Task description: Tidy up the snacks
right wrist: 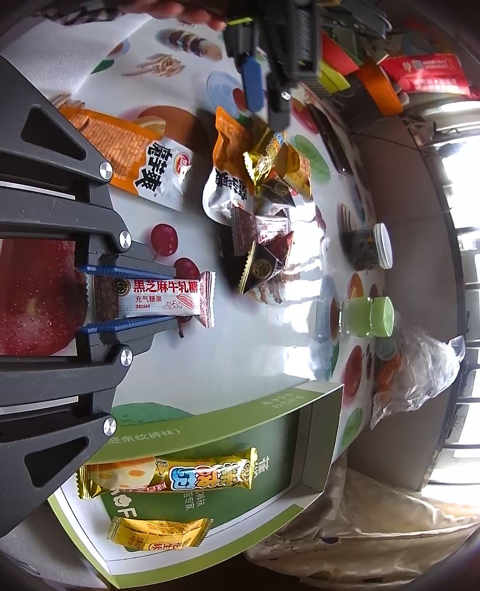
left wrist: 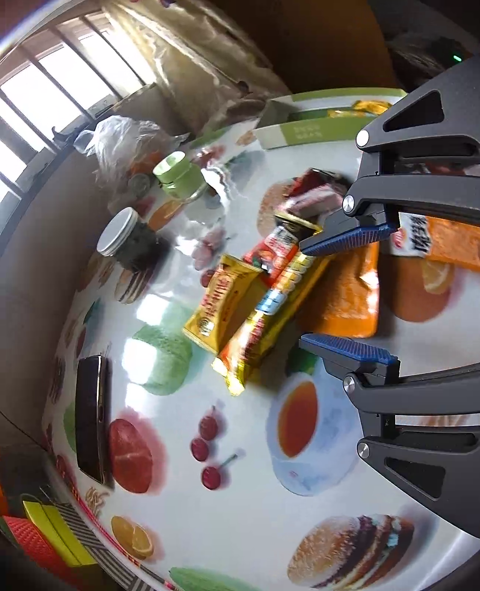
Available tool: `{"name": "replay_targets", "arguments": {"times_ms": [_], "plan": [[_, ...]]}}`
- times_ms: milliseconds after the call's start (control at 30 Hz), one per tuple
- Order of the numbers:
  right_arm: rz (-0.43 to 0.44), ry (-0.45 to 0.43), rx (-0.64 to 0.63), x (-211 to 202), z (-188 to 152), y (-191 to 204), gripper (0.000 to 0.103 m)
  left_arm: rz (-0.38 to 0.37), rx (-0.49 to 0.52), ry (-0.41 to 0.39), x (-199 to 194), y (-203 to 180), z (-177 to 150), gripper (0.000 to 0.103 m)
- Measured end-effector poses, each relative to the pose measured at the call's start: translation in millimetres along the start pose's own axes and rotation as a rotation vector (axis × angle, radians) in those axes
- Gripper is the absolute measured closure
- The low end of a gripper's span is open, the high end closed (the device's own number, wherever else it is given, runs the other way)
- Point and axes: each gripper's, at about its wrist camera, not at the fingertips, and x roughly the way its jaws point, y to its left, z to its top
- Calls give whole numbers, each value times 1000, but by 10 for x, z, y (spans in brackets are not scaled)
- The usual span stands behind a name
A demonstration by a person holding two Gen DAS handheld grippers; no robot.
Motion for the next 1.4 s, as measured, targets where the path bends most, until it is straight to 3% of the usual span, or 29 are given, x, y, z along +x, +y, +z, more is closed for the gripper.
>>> {"name": "replay_targets", "arguments": {"times_ms": [267, 833, 1233, 1400], "plan": [[13, -2, 10, -9, -5, -14, 85, 45, -56, 18, 213, 25, 180, 58], [23, -3, 17, 6, -4, -30, 85, 104, -24, 15, 349, -50, 216, 59], [19, -4, 22, -5, -7, -30, 85, 88, 2, -23, 207, -39, 208, 92], [21, -3, 22, -15, -15, -15, 85, 71, 12, -12, 193, -40, 190, 94]]}}
